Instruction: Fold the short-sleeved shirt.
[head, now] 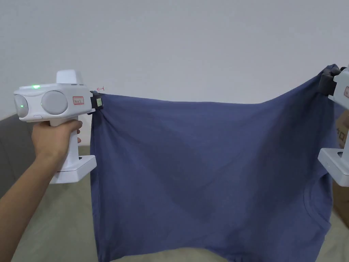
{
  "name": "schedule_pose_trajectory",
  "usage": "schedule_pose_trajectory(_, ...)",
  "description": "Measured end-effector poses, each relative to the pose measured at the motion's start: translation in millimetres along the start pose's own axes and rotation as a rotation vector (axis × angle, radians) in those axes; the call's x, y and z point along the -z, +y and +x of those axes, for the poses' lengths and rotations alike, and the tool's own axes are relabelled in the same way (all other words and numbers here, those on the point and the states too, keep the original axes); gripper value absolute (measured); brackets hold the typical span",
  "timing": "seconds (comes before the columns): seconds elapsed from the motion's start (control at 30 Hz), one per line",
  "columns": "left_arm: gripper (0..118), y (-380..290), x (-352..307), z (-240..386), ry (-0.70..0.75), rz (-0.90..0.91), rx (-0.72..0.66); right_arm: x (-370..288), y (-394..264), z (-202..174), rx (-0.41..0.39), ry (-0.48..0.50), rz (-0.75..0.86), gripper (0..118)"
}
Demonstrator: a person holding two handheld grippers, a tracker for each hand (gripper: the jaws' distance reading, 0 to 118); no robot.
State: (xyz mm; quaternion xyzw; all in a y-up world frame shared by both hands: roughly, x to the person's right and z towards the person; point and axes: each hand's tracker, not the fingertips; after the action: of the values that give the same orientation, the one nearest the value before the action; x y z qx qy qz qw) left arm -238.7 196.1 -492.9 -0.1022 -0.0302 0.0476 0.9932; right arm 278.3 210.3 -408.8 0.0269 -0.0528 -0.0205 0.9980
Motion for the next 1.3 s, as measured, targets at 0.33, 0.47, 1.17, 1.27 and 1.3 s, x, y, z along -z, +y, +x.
schedule_pose_trajectory(0.33,1,51,24,9,0.004,0.097,0.010,39,47,-6,-0.078,0.007,0.088,0)
schedule_pose_trajectory(0.47,1,30,55,14,0.008,0.063,0.041,56,21,-4,-0.108,0.008,0.060,0)
schedule_pose_trajectory(1.17,1,-217,145,10,-0.016,-0.255,0.018,68,-240,31,-0.068,0.042,-0.327,0)
schedule_pose_trajectory(1.27,1,-254,122,0,-0.023,-0.291,-0.006,38,-270,33,-0.035,0.060,-0.373,0)
schedule_pose_trajectory(1.3,1,-265,113,-3,-0.024,-0.316,-0.011,25,-280,34,-0.022,0.062,-0.389,0)
